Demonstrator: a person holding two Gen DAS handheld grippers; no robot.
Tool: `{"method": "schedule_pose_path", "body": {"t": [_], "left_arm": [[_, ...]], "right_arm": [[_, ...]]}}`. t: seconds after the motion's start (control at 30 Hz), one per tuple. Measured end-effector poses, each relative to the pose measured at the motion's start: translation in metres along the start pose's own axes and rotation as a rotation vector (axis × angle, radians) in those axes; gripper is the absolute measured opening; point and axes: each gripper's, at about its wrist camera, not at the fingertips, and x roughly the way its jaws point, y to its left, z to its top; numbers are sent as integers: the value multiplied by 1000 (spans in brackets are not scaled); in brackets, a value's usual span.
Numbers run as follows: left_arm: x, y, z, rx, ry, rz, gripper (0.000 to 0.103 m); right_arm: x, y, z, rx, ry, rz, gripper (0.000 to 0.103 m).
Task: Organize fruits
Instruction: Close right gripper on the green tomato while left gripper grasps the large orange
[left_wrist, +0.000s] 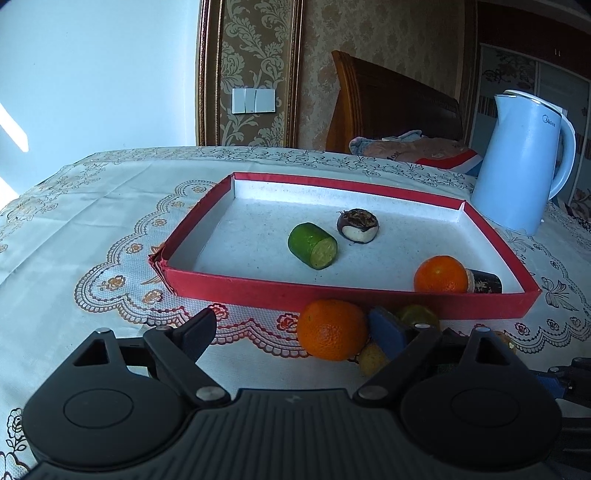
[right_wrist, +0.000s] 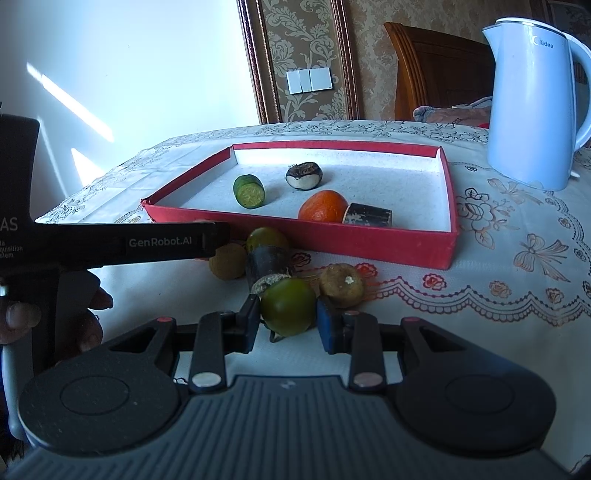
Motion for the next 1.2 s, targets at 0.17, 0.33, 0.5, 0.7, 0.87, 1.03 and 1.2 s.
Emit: {"method": "schedule_pose_path", "body": {"t": [0.17,0.33,0.5,0.7,0.87,1.03,1.2], "left_arm": [[-3,-1,-1,1,-20,2,84],[-8,-1,-3,9,-43,-14,73],[-9,-7,-4,45,-41,-27,65],[-11,-10,-6,69,-54,-64,46],[-9,-10,-6,69,-49,-78,44],[-11,-11,-7,80,-55,-85,38],[-10,-9,-7,70,-54,-91,38]], "right_arm": [[0,-1,0,4,-2,1,31],[-1,-1,-1,6,-4,1,31],[-1,-1,-1,6,-4,1,31],[-1,-1,-1,8,-5,2,31],[-1,-1,-1,8,-4,2,31],[-1,-2,-1,8,-4,2,31],[-1,-2,-1,8,-4,2,31]]}}
